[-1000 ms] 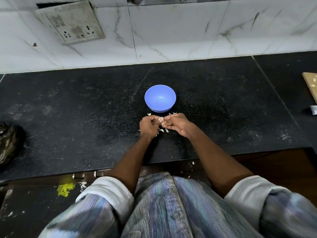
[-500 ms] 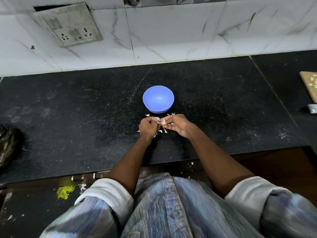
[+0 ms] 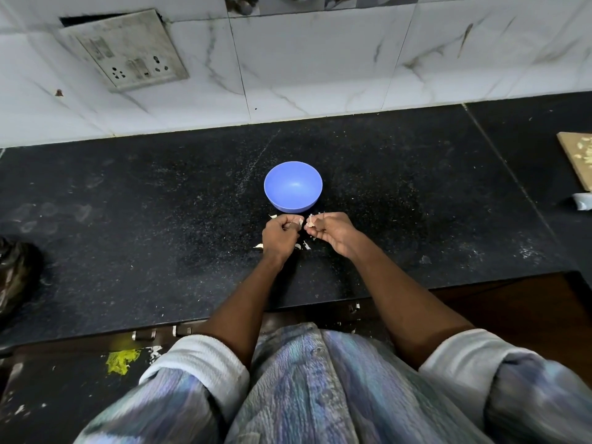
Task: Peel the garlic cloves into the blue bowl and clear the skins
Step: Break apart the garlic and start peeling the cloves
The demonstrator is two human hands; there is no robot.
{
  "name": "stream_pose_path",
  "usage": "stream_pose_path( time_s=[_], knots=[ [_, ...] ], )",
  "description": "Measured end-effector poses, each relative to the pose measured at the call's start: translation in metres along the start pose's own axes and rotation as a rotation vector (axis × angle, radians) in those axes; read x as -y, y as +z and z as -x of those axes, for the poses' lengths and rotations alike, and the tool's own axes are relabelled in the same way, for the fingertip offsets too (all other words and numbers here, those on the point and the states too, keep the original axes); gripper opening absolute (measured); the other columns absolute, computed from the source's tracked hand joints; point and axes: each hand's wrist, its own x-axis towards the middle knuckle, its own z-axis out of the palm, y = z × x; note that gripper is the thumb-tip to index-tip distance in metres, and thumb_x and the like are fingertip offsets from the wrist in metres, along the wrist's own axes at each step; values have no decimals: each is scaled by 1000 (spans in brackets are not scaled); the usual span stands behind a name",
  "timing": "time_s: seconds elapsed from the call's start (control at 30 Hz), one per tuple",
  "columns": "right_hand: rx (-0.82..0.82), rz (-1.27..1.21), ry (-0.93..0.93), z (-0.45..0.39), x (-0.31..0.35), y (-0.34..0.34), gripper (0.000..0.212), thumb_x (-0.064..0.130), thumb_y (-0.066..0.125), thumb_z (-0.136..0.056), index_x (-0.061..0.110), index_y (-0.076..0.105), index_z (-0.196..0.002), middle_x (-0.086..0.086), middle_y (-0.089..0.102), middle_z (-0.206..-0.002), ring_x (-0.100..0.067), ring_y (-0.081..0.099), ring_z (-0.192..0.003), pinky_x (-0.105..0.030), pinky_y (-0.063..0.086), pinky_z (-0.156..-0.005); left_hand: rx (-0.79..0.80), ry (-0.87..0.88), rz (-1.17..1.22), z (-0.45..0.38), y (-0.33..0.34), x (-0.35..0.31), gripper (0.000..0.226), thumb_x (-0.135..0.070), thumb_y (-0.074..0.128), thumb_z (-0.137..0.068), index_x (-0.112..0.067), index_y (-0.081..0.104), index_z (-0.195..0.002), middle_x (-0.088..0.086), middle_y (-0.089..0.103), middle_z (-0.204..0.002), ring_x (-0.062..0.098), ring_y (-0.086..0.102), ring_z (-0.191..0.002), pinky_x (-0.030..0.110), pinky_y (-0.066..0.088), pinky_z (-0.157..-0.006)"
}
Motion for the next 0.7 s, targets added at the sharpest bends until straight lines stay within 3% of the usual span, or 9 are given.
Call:
stream_pose_path(
  time_s=[0.13,0.3,0.47,0.6,0.7],
  knots=[
    [4,-15,1,1,2,-3,12,-9,57,-98,-4,66,-93,-20,71,-90,-23,71,-81,-23,62,-72,39,21,23,0,5,-4,32,3,55,-102,-18,79,-100,2,77,-84,8,65,-68,27,58,-70],
    [-53,-118,32,-1,9,-10,8,-8,62,-95,-7,66,-102,-20,71,-94,-27,73,-85,-34,64,-78,65,31,3,-3,6,-3,29,4,56,-103,-12,79,-111,-4,75,-81,1,66,-65,21,59,-71],
    [-122,14,-53,-4,9,-15,15,-12,61,-91,-5,73,-96,-25,74,-100,-30,75,-91,-34,63,-87,70,59,-8,-3,9,-8,25,4,63,-99,-14,79,-108,0,76,-80,1,67,-66,22,59,-72],
    [-259,209,-152,-9,8,-20,18,0,68,-87,14,80,-87,-4,79,-92,-17,75,-90,-29,63,-83,68,71,-16,-4,13,-9,21,2,68,-98,-10,79,-111,1,77,-83,7,71,-73,31,63,-83],
    [-362,330,-215,-10,10,-20,29,3,60,-88,20,83,-98,6,79,-97,-7,71,-94,-24,58,-86,75,83,-34,-5,16,-8,21,4,66,-98,-7,79,-111,4,78,-87,10,72,-76,37,64,-88]
  ],
)
